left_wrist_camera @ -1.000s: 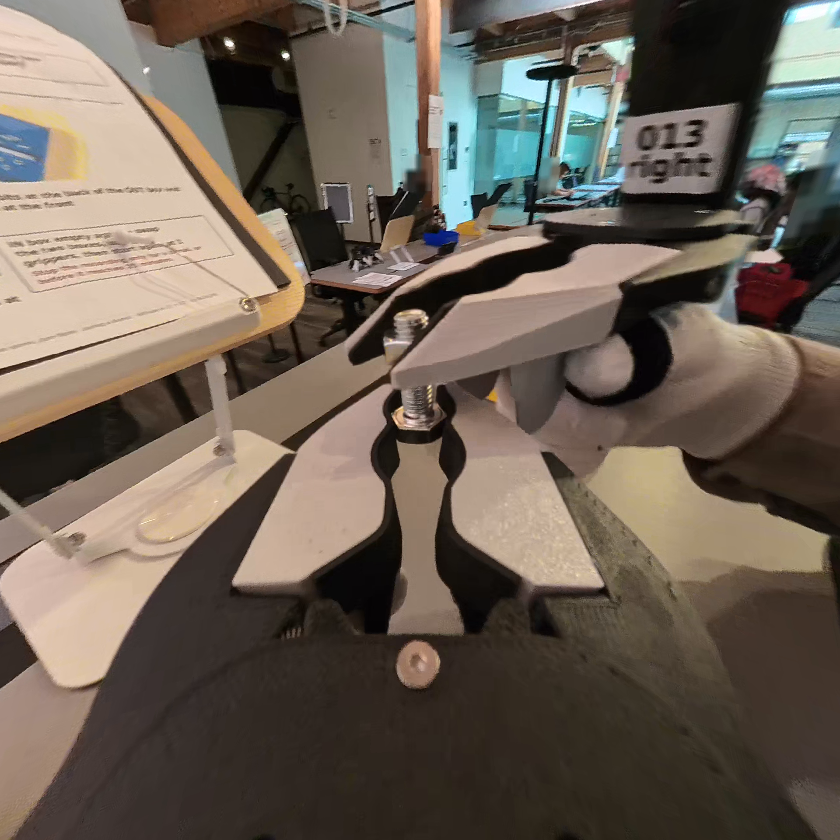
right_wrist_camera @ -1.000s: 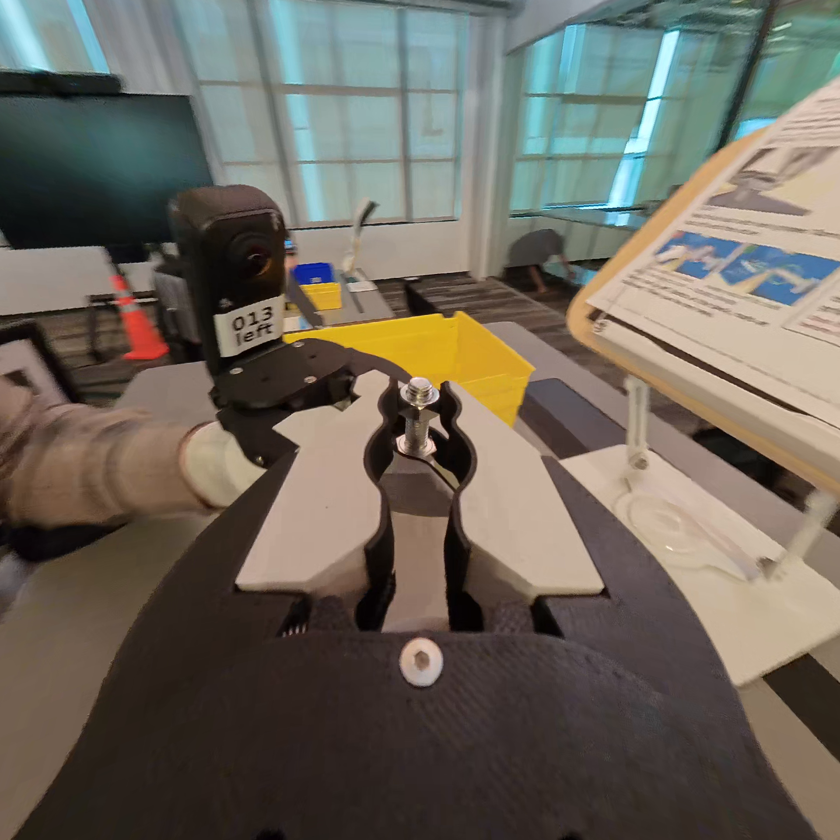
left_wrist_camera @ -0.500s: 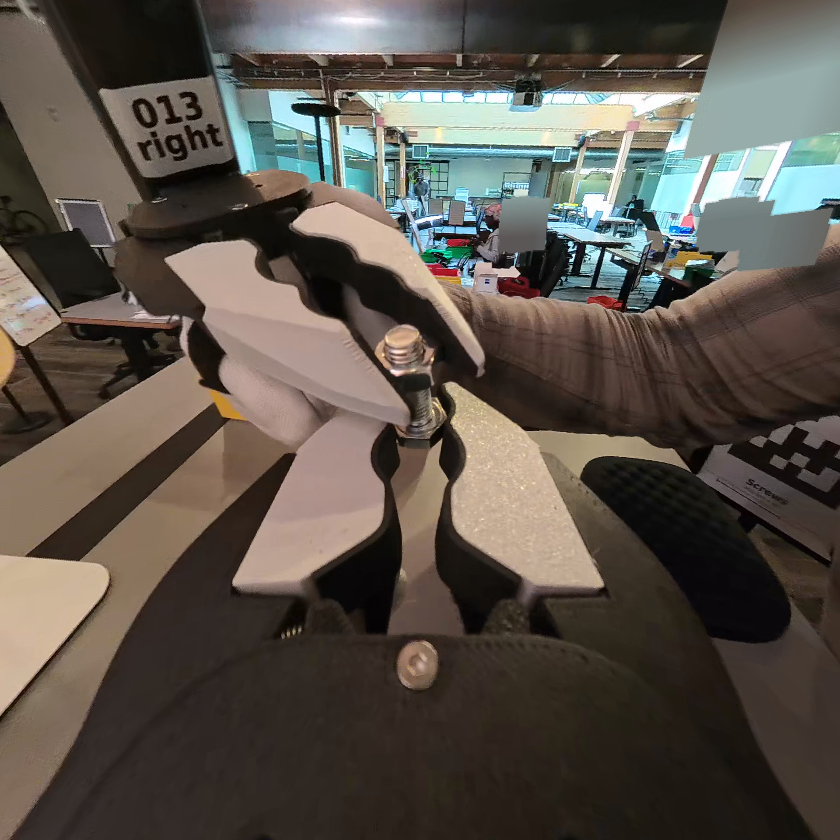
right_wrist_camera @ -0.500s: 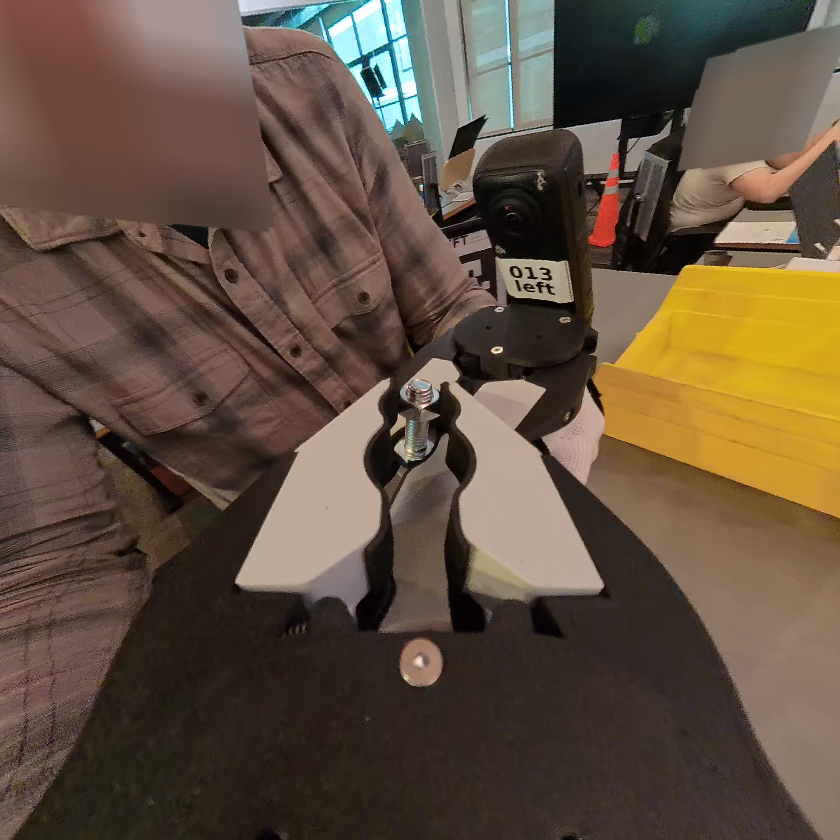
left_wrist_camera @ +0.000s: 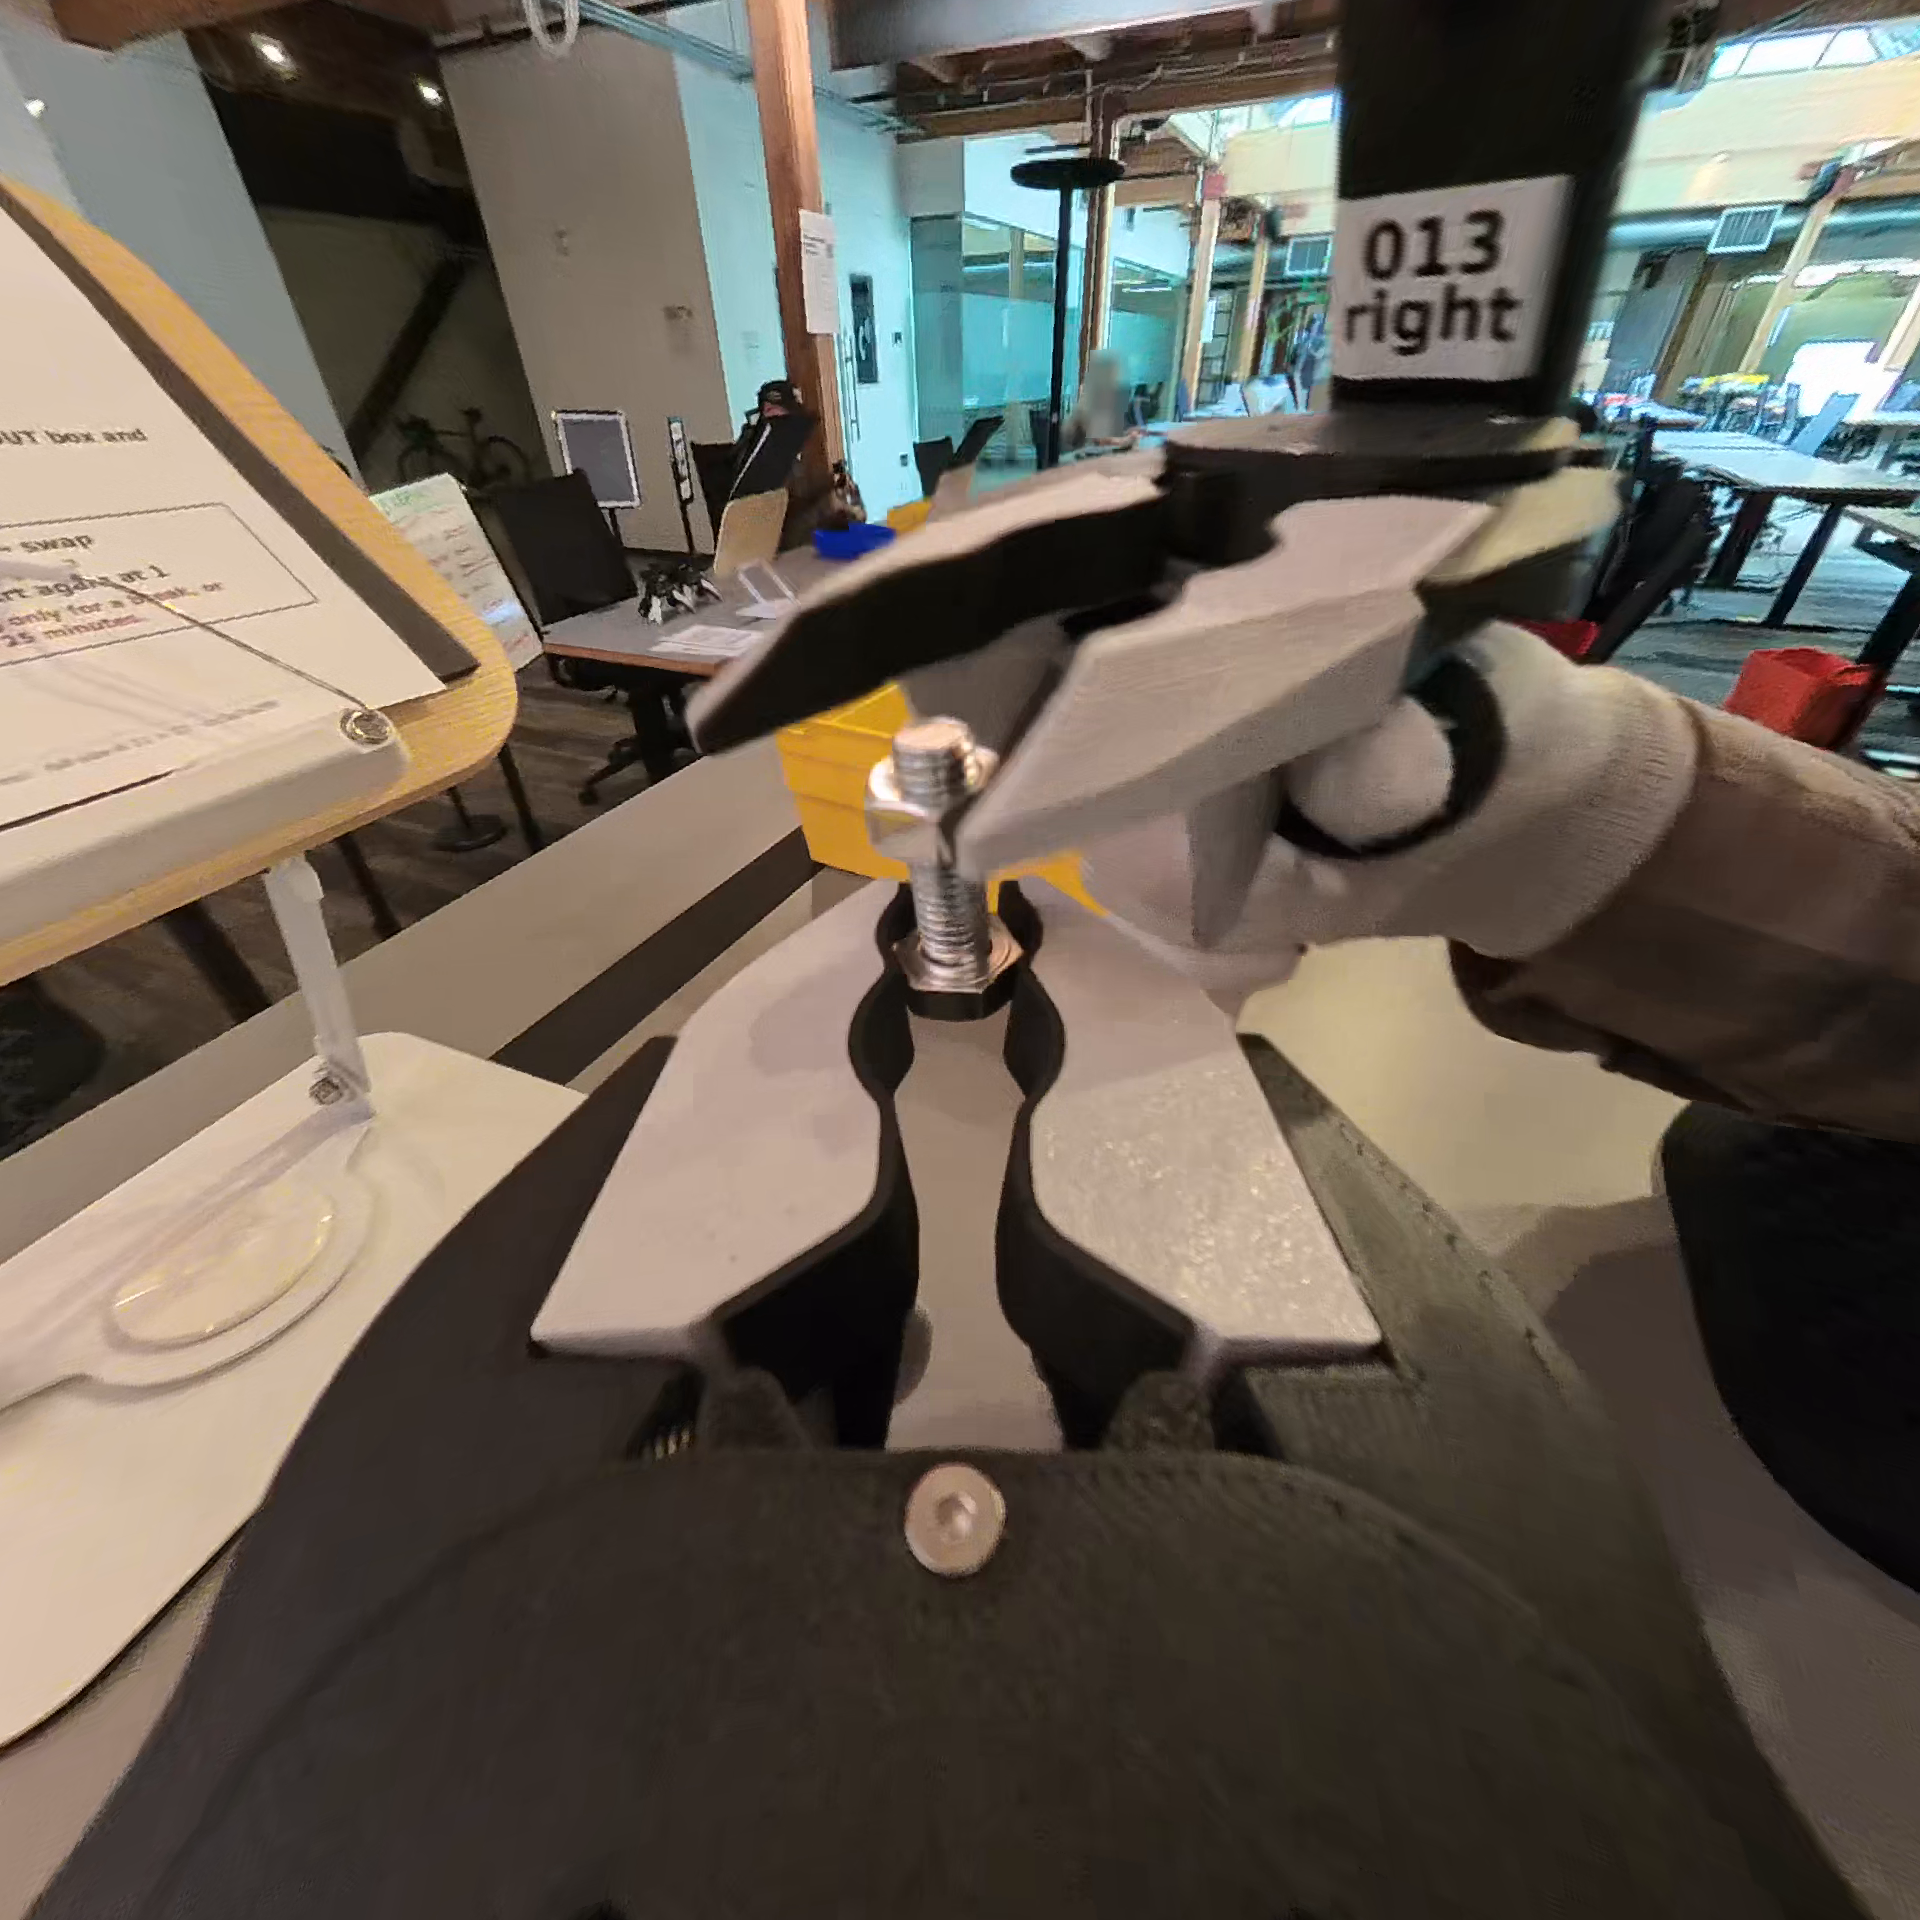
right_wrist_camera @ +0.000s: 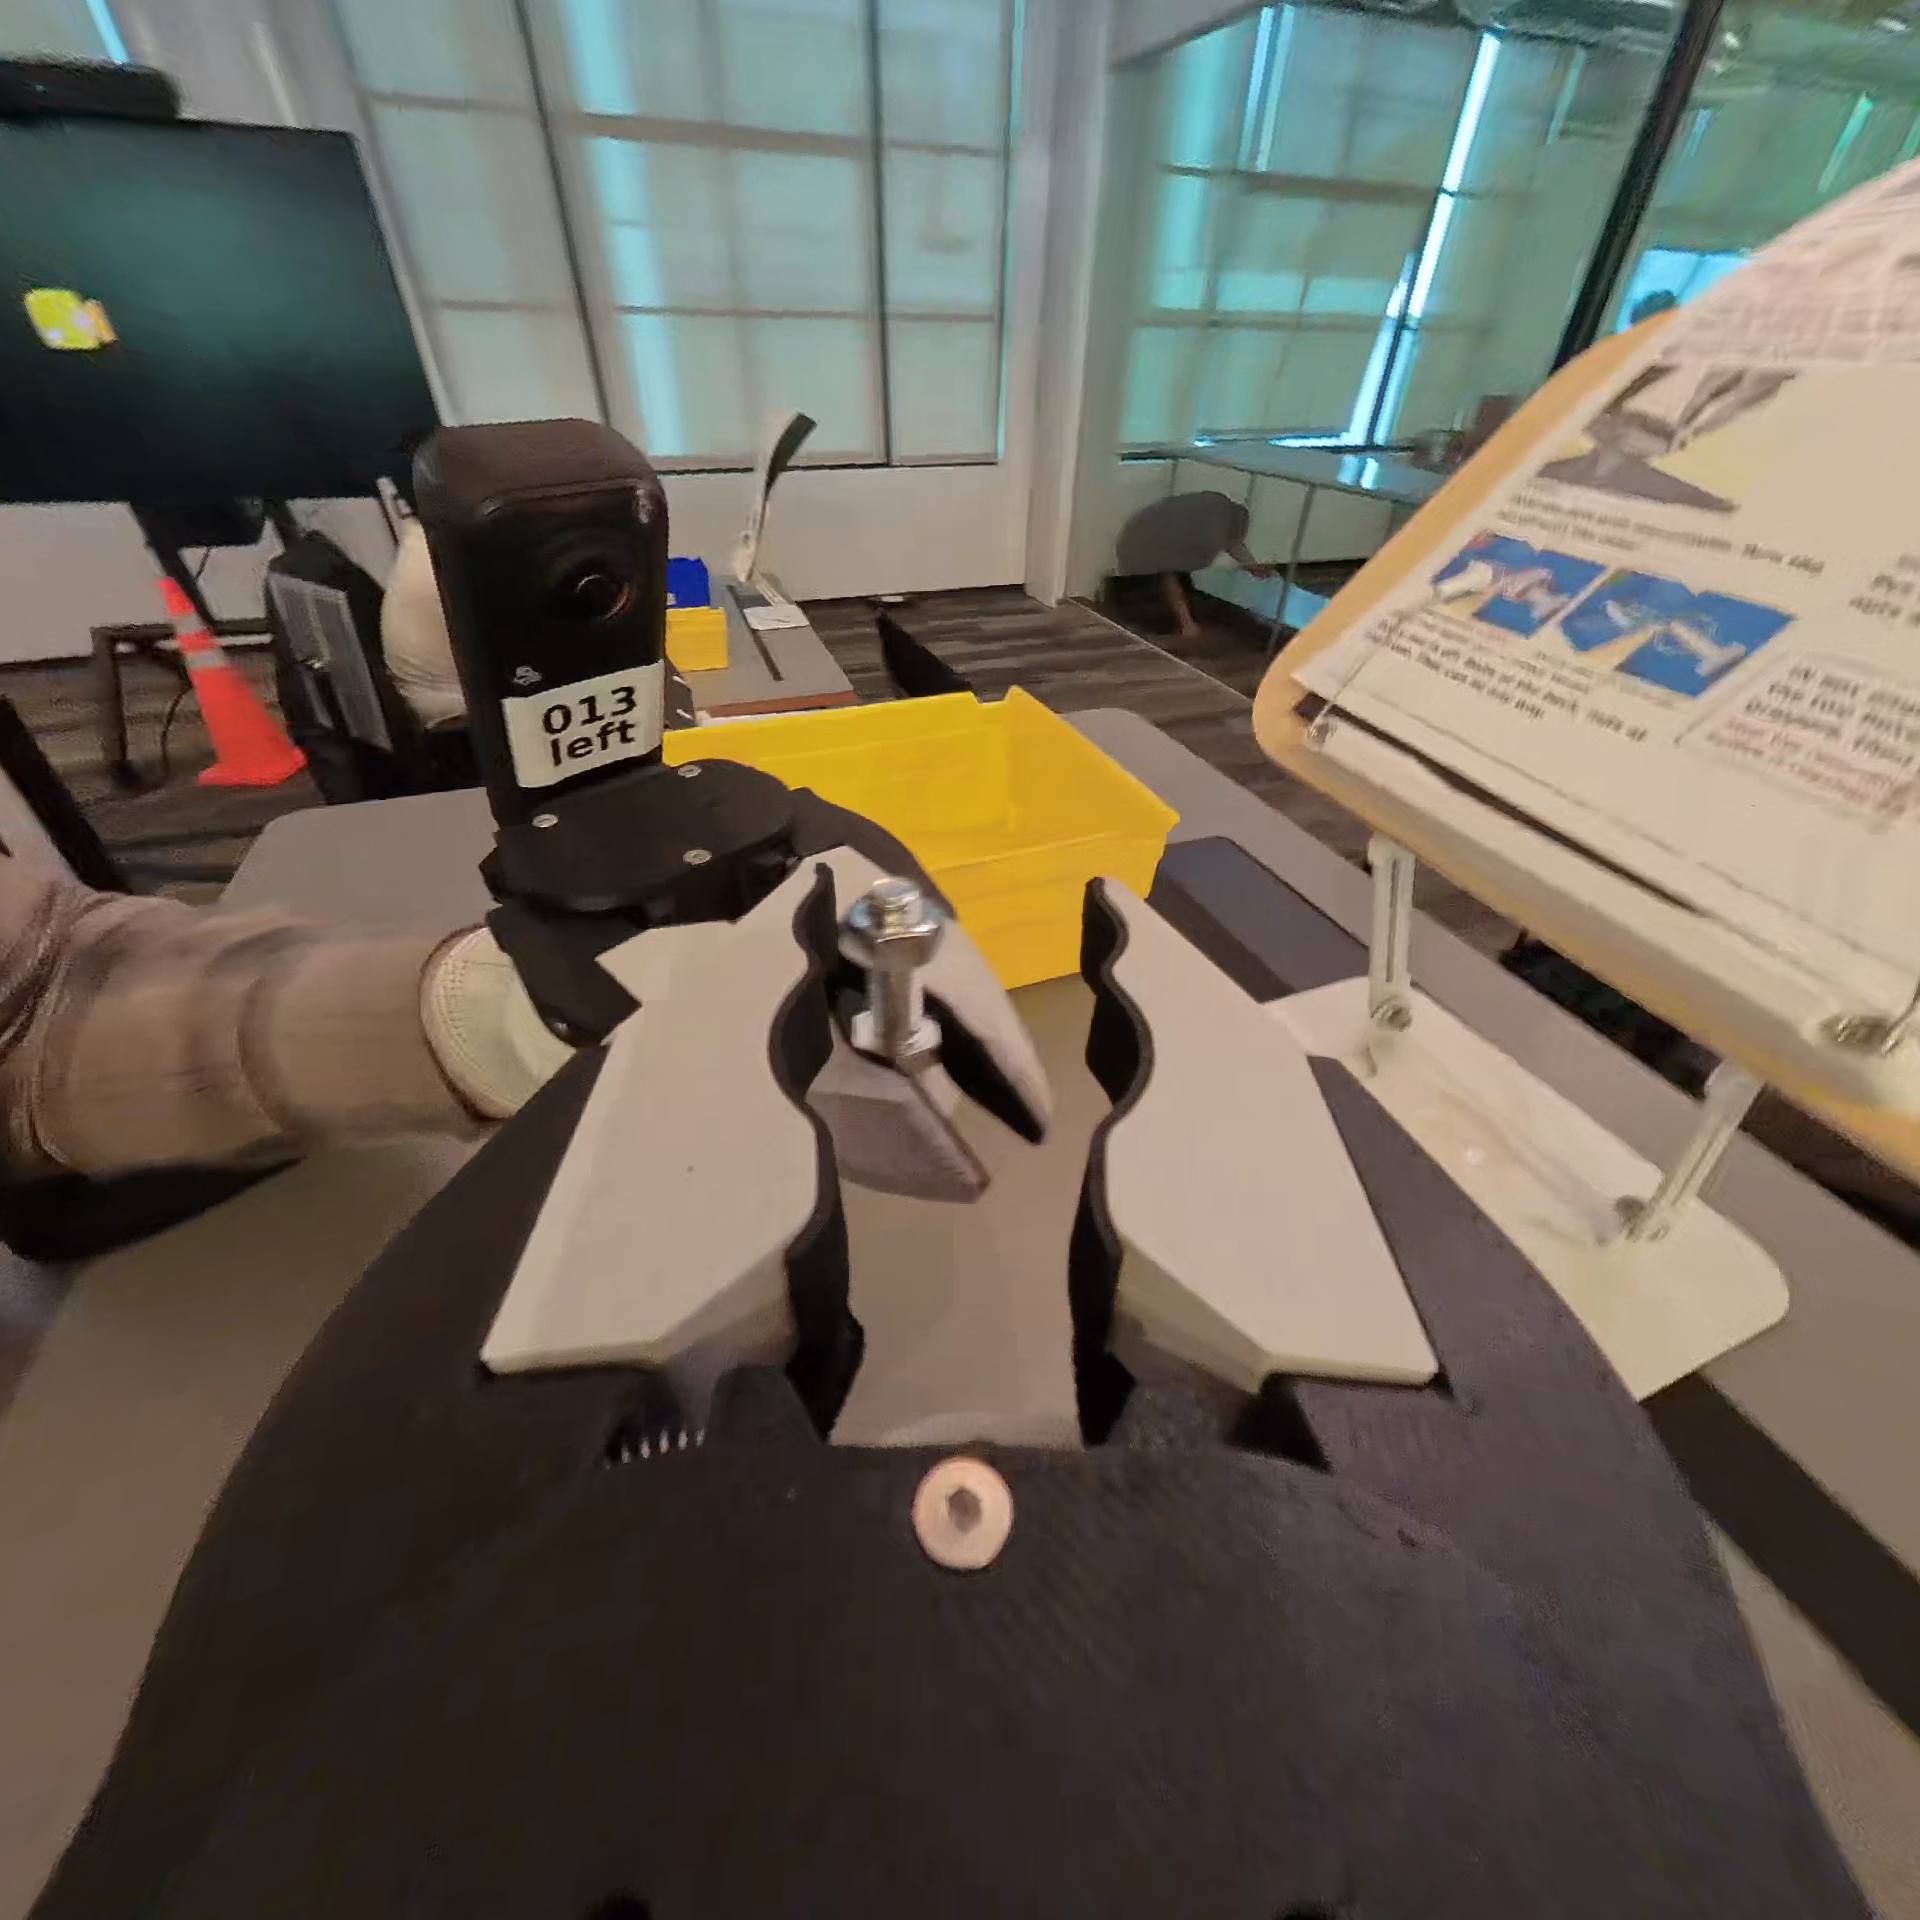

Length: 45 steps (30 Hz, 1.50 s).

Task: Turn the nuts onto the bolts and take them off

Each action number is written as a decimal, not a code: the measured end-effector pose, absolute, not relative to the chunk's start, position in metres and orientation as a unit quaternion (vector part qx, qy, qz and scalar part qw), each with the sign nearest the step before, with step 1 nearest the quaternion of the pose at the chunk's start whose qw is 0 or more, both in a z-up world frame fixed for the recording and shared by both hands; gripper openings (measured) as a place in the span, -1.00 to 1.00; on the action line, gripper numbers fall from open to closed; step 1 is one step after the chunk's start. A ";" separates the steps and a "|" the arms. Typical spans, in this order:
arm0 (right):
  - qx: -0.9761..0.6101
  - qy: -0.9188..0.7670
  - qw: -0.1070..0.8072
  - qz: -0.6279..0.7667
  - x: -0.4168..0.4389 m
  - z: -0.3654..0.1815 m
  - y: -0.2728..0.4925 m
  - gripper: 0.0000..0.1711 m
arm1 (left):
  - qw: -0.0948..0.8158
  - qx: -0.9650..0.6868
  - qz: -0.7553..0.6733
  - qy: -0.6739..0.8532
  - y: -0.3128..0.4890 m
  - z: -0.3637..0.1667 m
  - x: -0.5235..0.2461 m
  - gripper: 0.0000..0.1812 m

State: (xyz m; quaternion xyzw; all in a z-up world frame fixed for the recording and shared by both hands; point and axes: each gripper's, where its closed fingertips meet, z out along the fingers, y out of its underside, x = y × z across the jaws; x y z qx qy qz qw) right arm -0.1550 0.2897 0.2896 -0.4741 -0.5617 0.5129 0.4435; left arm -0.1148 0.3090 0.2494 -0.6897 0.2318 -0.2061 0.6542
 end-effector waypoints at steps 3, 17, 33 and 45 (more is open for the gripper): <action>-0.508 -0.530 0.481 0.479 -0.155 0.281 0.289 -0.54 | 0.653 -0.691 -0.204 0.234 0.309 0.249 -0.114 -0.84; -0.468 -0.541 0.457 0.529 -0.148 0.285 0.271 -0.80 | 0.645 -0.677 -0.230 0.270 0.299 0.252 -0.103 -0.84; -0.121 -0.755 -0.042 0.643 -0.081 0.283 0.199 -0.79 | 0.563 -0.589 -0.412 0.408 0.232 0.256 -0.038 -0.84; -0.438 -0.699 0.302 0.479 -0.140 0.279 0.286 -0.27 | 0.625 -0.677 -0.270 0.280 0.295 0.244 -0.095 -0.84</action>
